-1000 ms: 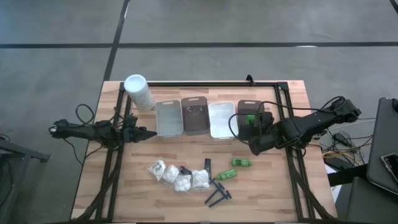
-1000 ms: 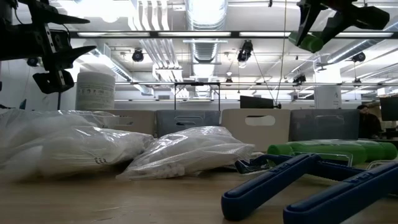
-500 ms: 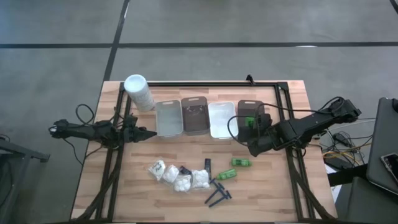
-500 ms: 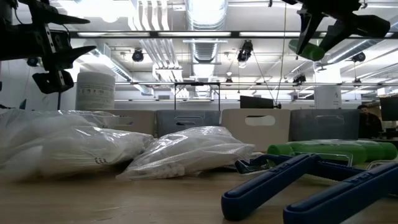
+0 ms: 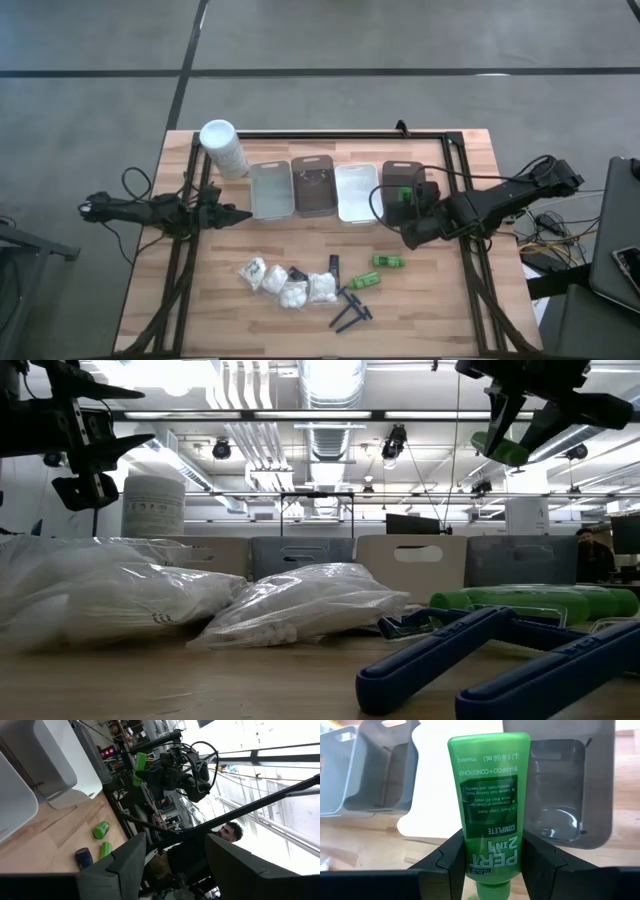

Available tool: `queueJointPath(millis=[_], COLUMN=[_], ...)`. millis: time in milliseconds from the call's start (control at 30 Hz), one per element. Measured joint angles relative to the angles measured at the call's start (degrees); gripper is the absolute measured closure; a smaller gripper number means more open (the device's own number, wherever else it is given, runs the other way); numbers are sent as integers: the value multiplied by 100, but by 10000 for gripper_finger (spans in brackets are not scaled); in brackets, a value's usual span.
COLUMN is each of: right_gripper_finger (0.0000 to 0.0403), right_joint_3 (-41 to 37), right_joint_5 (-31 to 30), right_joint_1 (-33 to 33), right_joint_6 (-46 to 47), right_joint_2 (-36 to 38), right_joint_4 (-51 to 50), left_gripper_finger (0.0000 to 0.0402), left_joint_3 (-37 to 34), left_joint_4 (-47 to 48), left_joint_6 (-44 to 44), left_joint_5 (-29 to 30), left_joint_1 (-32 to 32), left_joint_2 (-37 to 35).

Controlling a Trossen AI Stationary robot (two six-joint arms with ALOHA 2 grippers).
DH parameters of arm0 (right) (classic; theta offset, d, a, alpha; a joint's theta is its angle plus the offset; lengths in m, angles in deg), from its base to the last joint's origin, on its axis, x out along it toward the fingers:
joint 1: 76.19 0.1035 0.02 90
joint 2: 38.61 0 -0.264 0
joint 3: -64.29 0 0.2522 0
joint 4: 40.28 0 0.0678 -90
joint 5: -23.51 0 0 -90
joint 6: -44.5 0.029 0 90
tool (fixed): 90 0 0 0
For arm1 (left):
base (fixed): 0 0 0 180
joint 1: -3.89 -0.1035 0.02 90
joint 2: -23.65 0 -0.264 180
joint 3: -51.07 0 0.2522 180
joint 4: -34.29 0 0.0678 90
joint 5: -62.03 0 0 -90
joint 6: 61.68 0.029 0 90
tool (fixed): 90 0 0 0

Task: Pick & Place Travel size toiletries
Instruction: Put the bottom right shampoo in the right black bin

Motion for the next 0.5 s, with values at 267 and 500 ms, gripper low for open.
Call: queueJointPath(millis=[267, 500], right_gripper_finger=[259, 259], right_joint_3=[-427, -823], right_joint_5=[297, 754], right_joint_1=[-380, -1154], right_joint_6=[-61, -965], right_joint_2=[316, 403], right_joint_4=[23, 596], left_gripper_finger=[190, 190], left_joint_3=[0, 0], left_joint_4=[31, 37], left_joint_6=[15, 52], left_joint_5=[0, 2], left_joint_1=[0, 0], left_joint_2=[-2, -2])
